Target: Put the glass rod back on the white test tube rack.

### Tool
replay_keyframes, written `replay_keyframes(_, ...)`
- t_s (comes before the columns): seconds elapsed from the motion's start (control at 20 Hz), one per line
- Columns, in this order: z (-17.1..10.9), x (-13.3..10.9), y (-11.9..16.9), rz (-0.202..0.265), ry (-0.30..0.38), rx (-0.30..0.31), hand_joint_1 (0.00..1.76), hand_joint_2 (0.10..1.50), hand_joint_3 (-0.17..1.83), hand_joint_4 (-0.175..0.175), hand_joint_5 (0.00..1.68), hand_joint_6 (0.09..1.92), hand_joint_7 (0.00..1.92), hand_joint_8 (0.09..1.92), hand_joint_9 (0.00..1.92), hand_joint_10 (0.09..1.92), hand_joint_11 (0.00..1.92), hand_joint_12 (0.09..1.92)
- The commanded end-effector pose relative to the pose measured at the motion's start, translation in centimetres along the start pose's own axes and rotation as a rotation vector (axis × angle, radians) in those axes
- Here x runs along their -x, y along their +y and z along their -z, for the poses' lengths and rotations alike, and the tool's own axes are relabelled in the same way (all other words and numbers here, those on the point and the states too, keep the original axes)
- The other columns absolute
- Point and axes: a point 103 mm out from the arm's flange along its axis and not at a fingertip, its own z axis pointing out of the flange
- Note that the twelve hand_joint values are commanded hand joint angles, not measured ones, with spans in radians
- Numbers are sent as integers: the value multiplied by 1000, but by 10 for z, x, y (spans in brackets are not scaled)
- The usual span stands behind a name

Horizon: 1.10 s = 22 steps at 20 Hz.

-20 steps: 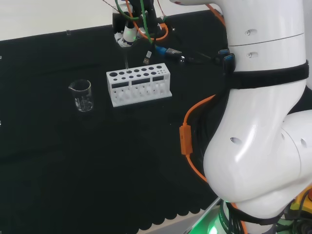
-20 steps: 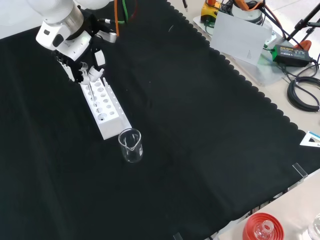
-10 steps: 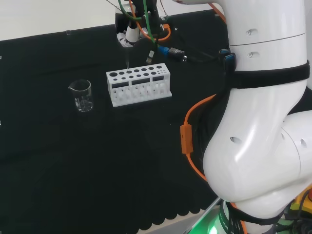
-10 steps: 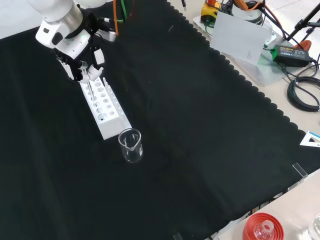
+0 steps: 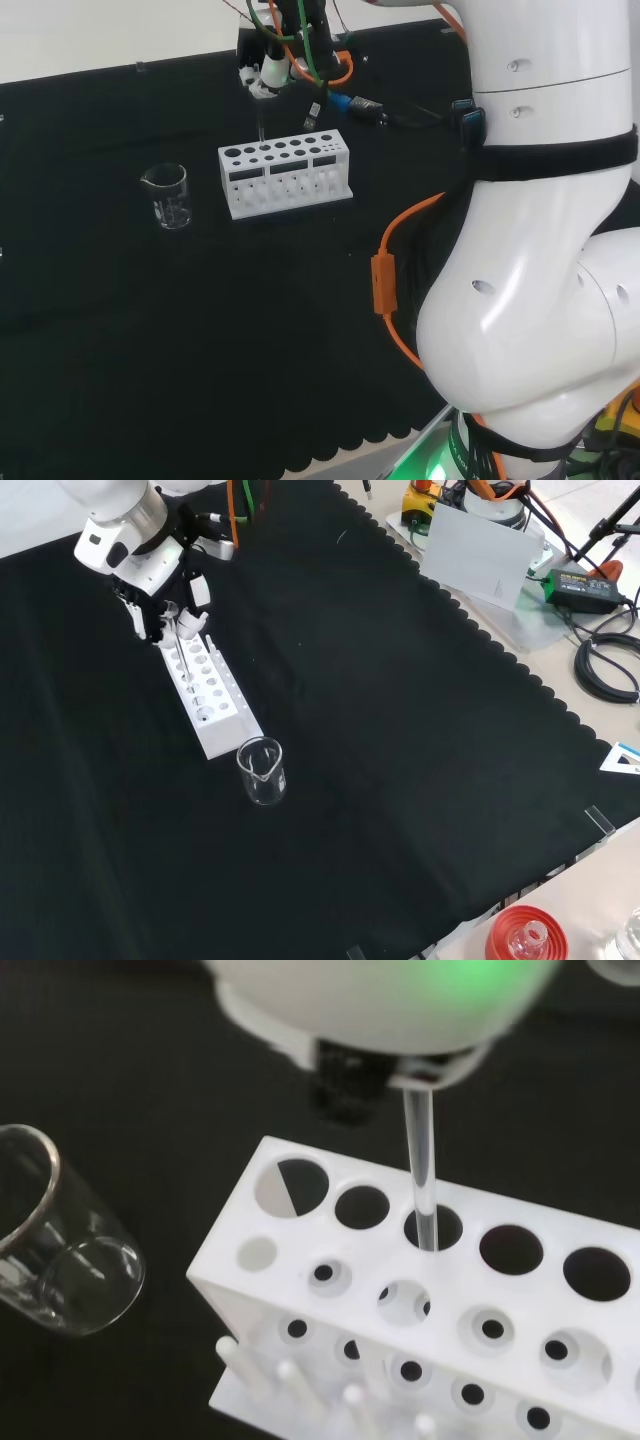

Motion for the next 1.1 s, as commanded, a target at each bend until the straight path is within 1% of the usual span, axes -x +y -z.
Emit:
replay_keyframes(0.05, 7, 2, -4, 9, 18, -100, 1274, 344, 847, -154, 344, 772, 793, 703, 1763, 208, 1839, 492)
replay_keyframes(0.1, 7, 2, -4, 9, 26, -118, 1223, 344, 811, -128, 255, 652, 671, 748, 1759, 148, 1858, 455)
replay_keyframes(0.15, 7, 3, -4, 9, 32, -128, 1167, 348, 779, -104, 201, 531, 560, 780, 1734, 98, 1858, 427)
replay_keyframes(0.2, 7, 2, -3, 8, 34, -139, 1106, 349, 764, -80, 169, 414, 468, 797, 1689, 87, 1844, 409)
replay_keyframes(0.3, 8, 3, -4, 2, 31, -155, 1003, 355, 727, -47, 154, 234, 367, 801, 1596, 87, 1802, 408)
replay_keyframes(0.4, 11, 5, -5, -6, 31, -155, 915, 374, 670, -31, 159, 138, 334, 793, 1507, 87, 1764, 426)
replay_keyframes(0.55, 15, 6, -9, -15, 30, -152, 850, 400, 602, -22, 171, 87, 340, 776, 1431, 87, 1714, 469)
replay_keyframes(0.75, 20, 6, -13, -22, 24, -141, 807, 438, 510, -13, 195, 87, 373, 747, 1360, 87, 1589, 618)
replay_keyframes(1.1, 34, 5, -22, -38, 17, -124, 785, 454, 487, -3, 219, 87, 414, 733, 1324, 87, 1493, 722)
